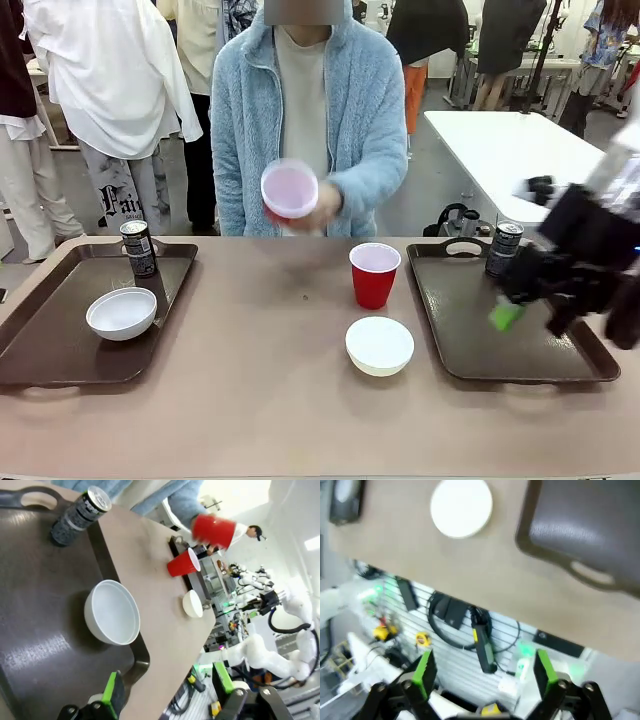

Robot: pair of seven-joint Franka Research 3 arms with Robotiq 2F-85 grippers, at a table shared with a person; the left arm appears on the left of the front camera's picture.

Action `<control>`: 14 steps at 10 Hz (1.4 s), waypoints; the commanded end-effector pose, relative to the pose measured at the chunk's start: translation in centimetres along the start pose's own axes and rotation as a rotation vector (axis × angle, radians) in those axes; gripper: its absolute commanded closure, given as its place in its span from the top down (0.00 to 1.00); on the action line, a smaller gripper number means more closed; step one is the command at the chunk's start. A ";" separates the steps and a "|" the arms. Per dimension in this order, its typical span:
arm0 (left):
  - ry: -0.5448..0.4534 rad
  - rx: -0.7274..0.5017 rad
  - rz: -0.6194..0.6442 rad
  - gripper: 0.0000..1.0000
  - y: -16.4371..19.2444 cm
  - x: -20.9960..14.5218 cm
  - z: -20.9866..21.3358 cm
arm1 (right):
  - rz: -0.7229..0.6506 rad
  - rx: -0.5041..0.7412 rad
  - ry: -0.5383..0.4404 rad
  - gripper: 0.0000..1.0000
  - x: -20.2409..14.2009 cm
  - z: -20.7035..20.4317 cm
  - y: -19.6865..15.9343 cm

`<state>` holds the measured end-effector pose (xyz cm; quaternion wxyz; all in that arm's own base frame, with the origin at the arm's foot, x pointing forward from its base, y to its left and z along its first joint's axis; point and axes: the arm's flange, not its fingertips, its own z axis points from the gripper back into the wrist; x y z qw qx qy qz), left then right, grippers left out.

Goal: Prepare tableware on both trays.
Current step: Pick up a Picnic Bowl from the table and place it on a Handle tray.

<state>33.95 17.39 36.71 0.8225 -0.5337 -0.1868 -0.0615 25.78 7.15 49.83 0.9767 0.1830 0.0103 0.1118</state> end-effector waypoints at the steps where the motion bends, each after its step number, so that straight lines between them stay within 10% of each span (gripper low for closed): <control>1: -0.006 -0.010 -0.003 0.93 -0.1 0.1 0.2 | -0.046 0.010 -0.012 1.00 -1.2 -0.4 -2.6; 7: -0.006 -0.010 -0.003 0.93 -0.1 0.1 0.2 | -0.006 -0.013 0.010 1.00 -0.5 0.4 -0.1; 11: -0.006 -0.010 -0.003 0.93 -0.1 0.1 0.2 | 0.076 -0.207 -0.030 1.00 8.2 -4.0 2.8; 14: -0.006 -0.010 -0.003 0.93 -0.1 0.1 0.2 | 0.099 -0.241 0.241 1.00 -2.2 -1.3 3.1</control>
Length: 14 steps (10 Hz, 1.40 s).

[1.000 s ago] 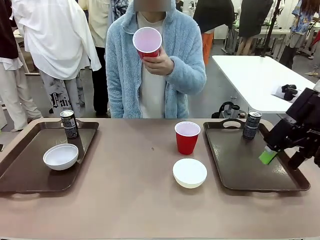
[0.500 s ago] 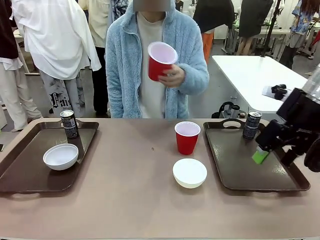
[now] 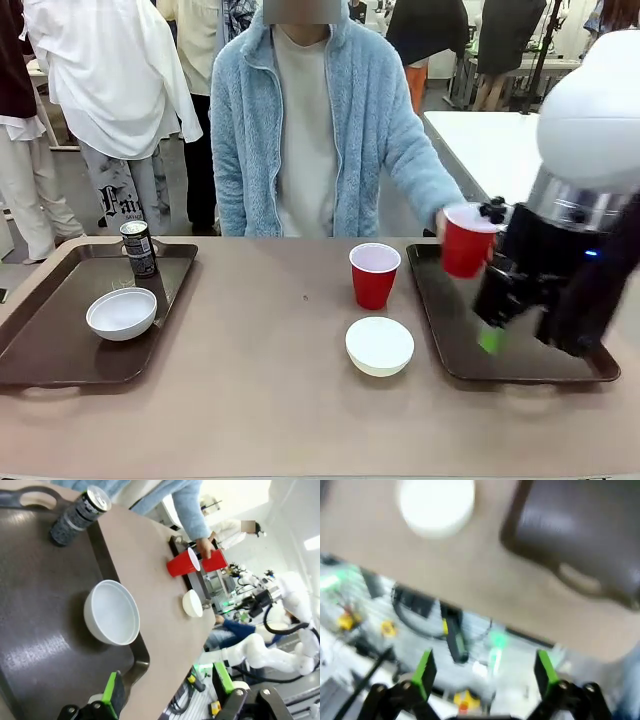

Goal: Prepare tableware on both trays.
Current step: Pick up a Picnic Bowl from the table and place it on a Handle tray.

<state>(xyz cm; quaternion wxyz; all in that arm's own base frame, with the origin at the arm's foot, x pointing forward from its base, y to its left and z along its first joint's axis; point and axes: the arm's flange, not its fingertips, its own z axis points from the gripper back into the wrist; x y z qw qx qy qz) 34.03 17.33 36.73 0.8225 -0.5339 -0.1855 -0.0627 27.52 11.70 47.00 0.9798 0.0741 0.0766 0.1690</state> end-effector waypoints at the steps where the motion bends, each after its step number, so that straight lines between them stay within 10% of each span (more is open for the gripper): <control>1: -0.009 -0.009 -0.003 0.93 -0.1 0.0 0.2 | 0.010 -0.057 0.078 1.00 -6.1 2.2 0.2; 6: -0.009 -0.009 -0.003 0.93 -0.1 0.0 0.2 | -0.031 -0.075 0.061 1.00 -4.4 1.5 -0.3; 12: -0.009 -0.009 -0.003 0.93 -0.1 0.0 0.2 | -0.090 -0.219 -0.043 1.00 7.9 0.4 4.3; 14: -0.009 -0.009 -0.003 0.93 -0.1 0.0 0.2 | -0.065 -0.172 -0.077 1.00 6.1 0.4 4.1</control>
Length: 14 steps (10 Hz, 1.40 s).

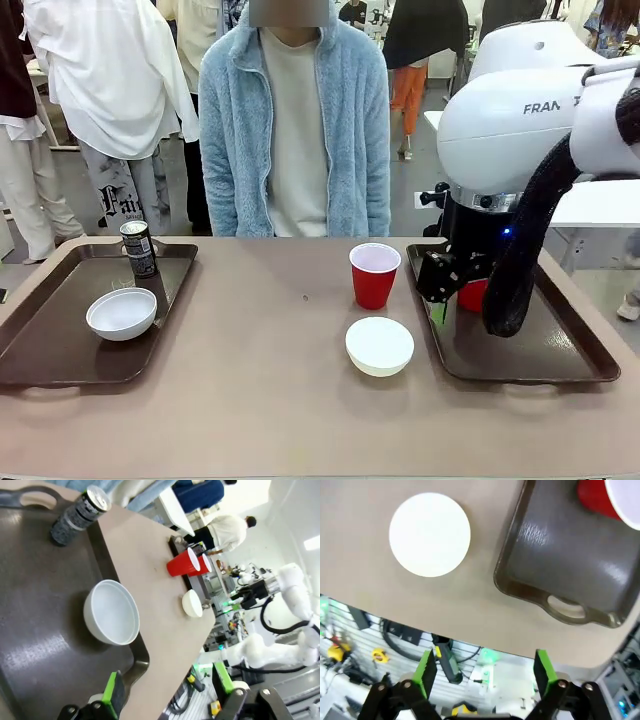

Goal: Prepare tableware on both trays.
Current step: Pick up a Picnic Bowl from the table and place it on a Handle tray.

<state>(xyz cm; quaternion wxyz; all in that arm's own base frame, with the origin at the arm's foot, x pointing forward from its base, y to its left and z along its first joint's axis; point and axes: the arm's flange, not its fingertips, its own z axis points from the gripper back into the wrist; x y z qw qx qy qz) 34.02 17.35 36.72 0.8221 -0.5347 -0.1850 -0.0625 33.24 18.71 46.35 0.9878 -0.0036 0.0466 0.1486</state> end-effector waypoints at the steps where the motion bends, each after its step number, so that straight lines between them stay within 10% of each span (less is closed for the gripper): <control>1: -0.009 -0.008 -0.004 0.93 -0.1 0.0 0.2 | -0.017 -0.011 -0.039 1.00 -1.7 0.8 -0.7; 14: -0.009 -0.008 -0.004 0.93 -0.1 0.0 0.2 | -0.035 0.025 -0.278 1.00 5.4 -6.5 2.4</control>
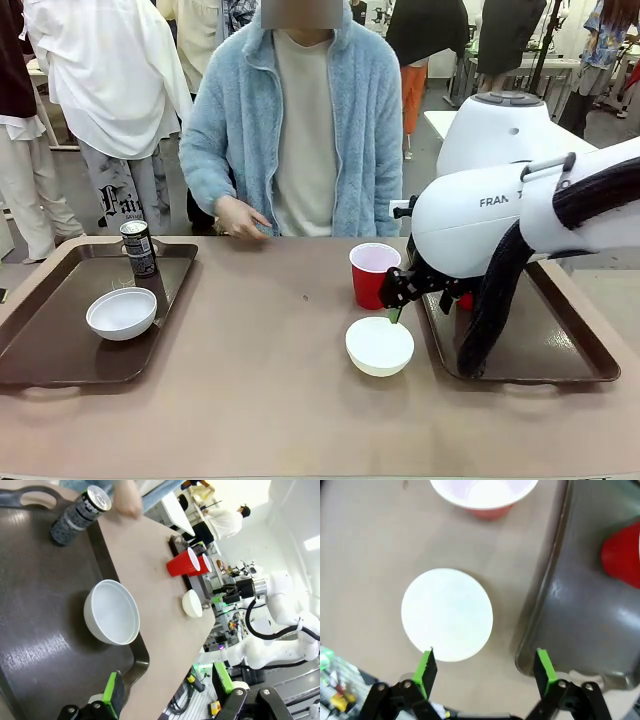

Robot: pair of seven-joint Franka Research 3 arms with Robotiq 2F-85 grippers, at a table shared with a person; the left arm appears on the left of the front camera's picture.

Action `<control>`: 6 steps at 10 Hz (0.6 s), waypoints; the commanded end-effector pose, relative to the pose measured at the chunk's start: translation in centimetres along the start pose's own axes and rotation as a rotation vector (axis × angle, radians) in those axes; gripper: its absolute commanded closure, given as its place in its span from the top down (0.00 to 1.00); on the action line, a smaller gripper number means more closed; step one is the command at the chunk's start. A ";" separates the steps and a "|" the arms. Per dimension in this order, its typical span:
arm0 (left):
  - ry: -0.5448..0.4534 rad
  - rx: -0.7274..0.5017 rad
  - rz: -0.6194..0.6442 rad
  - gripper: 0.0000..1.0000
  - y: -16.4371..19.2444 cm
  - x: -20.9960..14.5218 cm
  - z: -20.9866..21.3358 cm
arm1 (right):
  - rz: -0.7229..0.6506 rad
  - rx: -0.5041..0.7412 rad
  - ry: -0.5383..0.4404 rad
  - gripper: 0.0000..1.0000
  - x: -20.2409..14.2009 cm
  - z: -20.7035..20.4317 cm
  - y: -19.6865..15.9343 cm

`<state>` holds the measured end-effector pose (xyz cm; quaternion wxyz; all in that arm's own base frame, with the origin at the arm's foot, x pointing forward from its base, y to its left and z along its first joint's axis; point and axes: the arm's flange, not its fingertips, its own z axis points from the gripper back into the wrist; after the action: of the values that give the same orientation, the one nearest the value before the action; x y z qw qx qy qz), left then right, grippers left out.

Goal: Prepare tableware on both trays.
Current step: Pick up a Picnic Bowl from the table and place it on a Handle tray.

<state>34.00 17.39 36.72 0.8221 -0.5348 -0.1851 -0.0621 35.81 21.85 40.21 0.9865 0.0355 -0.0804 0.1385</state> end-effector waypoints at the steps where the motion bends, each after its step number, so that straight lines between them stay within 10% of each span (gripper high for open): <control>1: -0.009 -0.008 -0.004 0.93 -0.1 0.0 0.2 | -0.017 0.005 -0.030 1.00 2.2 -1.7 -0.1; 6: -0.009 -0.008 -0.004 0.93 -0.1 0.0 0.2 | 0.203 0.140 0.217 1.00 -12.0 9.0 0.2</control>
<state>34.00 17.43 36.70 0.8221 -0.5349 -0.1850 -0.0616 26.64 20.85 44.12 0.9667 0.0804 0.0402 0.2395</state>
